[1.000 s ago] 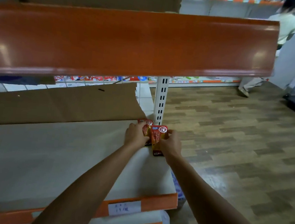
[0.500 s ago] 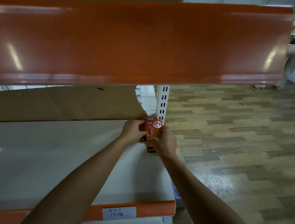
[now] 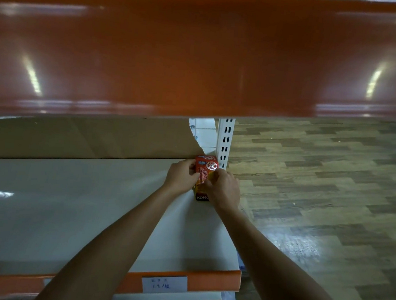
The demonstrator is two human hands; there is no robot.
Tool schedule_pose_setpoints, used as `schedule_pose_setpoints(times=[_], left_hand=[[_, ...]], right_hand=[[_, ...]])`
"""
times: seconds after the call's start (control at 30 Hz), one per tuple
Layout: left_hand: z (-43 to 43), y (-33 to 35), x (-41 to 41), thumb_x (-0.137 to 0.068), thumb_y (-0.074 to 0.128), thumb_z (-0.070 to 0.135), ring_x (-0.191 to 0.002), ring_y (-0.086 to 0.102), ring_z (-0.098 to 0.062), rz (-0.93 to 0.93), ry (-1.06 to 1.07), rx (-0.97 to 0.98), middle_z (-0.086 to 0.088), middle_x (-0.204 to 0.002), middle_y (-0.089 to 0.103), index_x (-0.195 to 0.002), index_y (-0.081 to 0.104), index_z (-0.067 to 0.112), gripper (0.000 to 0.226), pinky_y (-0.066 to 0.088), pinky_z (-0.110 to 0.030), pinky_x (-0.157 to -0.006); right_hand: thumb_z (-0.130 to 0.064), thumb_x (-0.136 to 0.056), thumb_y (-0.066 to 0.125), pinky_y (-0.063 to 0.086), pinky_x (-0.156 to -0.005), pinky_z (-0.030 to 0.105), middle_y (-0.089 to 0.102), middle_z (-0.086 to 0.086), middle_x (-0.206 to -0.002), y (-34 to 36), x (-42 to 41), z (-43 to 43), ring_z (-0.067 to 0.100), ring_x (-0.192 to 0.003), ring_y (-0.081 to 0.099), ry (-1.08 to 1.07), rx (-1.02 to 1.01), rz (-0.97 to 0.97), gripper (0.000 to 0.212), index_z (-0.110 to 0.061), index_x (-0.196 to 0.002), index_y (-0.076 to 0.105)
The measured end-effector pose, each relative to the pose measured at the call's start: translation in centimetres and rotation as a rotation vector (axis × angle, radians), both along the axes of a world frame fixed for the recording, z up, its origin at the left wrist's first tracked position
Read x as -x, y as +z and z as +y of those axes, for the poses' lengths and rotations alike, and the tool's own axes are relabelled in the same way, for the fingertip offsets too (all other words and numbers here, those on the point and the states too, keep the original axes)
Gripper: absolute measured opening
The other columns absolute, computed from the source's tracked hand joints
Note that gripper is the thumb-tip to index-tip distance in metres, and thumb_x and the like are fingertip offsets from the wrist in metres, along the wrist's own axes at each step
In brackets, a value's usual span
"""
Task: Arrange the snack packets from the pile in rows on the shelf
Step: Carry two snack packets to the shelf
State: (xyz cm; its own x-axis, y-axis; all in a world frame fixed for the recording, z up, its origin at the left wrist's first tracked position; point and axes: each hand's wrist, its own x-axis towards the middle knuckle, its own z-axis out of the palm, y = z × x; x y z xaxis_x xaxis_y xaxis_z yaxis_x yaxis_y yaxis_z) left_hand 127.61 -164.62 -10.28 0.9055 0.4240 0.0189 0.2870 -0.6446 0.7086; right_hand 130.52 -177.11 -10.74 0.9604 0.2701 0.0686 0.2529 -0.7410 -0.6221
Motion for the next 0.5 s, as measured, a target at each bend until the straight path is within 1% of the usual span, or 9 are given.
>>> schedule_pose_setpoints(times=[0.1,0.23,0.37,0.5], left_hand=[[-0.13,-0.04,0.1,-0.086,0.063,0.016,-0.107,0.064,-0.017,-0.007,0.018,0.021,-0.002,-0.119,0.068,-0.128,0.059,0.018,0.041,0.048,-0.028,-0.094],[-0.35,0.04,0.21,-0.088,0.063,0.019,-0.108,0.063,-0.017,-0.001,0.024,0.031,-0.002,-0.119,0.067,-0.13,0.058,0.017,0.042,0.048,-0.028,-0.093],[-0.54,0.18,0.4,-0.089,0.062,0.022,-0.106,0.062,-0.019,0.017,0.025,-0.028,-0.003,-0.115,0.068,-0.128,0.059,0.018,0.039,0.048,-0.03,-0.091],[-0.62,0.2,0.69,-0.09,0.061,0.022,-0.106,0.062,-0.019,0.006,0.034,-0.027,-0.003,-0.116,0.068,-0.126,0.061,0.017,0.037,0.049,-0.034,-0.092]], right_hand=[[-0.032,-0.09,0.058,0.039,-0.084,0.033,0.06,0.01,-0.109,0.2,0.05,0.0,0.027,-0.1,0.052,0.005,-0.001,0.001,0.03,-0.011,-0.112,0.059],[-0.033,-0.089,0.059,0.038,-0.084,0.033,0.058,0.009,-0.113,0.1,0.13,-0.13,0.026,-0.104,0.051,0.019,0.0,0.001,0.033,-0.014,-0.117,0.058],[-0.035,-0.088,0.061,0.04,-0.086,0.034,0.058,0.009,-0.113,-0.07,-0.03,-0.14,0.025,-0.104,0.052,0.014,-0.01,0.018,0.036,-0.016,-0.118,0.059],[-0.035,-0.089,0.06,0.041,-0.089,0.035,0.055,0.01,-0.115,-0.1,-0.16,-0.32,0.026,-0.107,0.051,-0.011,-0.059,0.035,0.04,-0.018,-0.125,0.056]])
